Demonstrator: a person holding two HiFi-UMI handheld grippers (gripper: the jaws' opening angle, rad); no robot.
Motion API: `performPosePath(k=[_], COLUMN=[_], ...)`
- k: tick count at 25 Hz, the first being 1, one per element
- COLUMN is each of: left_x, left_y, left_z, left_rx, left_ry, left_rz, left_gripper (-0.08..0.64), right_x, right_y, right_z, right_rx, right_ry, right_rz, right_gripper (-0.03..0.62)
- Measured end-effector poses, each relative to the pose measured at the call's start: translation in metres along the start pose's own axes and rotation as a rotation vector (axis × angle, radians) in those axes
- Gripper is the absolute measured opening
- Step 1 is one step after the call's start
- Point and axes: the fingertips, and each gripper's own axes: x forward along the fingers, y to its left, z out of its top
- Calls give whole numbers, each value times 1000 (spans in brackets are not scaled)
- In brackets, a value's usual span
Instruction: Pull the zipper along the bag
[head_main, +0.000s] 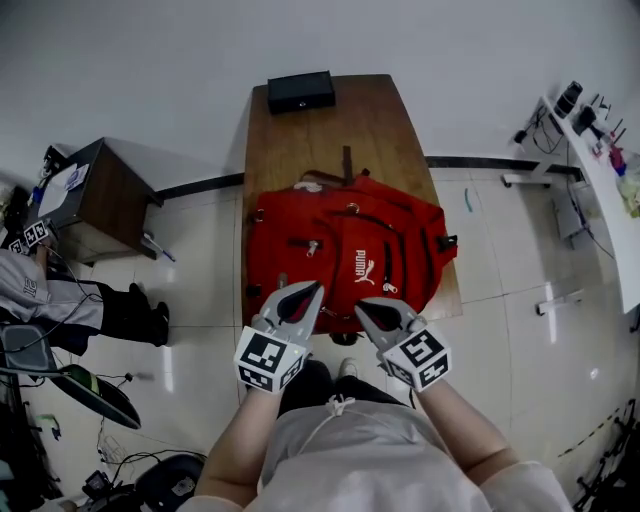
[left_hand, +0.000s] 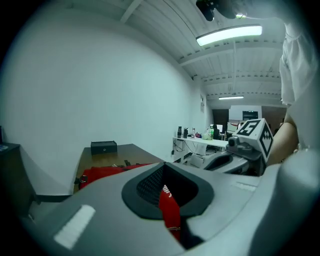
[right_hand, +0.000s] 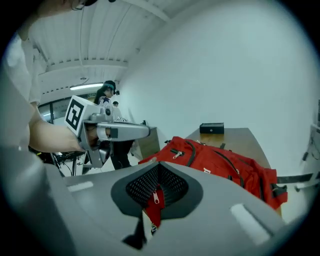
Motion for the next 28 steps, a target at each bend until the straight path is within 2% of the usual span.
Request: performPosePath(k=[5, 11, 15, 18, 24, 28], left_x=[-41, -92, -135, -173, -240, -269], left_y=[-24, -60, -88, -116, -172, -203], left_z=[4, -7, -15, -22, -18, -10], left_rx=[2, -45, -42, -34, 3, -9], left_ry=[-27, -74, -98, -104, -176, -231], left_rz=[7, 9, 24, 7, -31, -32], left_gripper=[8, 8, 8, 8, 8, 8], right_x=[-19, -44, -63, -80, -127, -161], right_y=[29, 70, 109, 148, 214, 247], right_z=[14, -1, -18, -26, -23, -19], right_rx=[-87, -73, -116, -145, -240, -278], right_ry=[-82, -74, -61, -70, -159, -219], right_rz=[-7, -11, -21, -14, -36, -66], right_gripper=[5, 5, 5, 5, 5, 5])
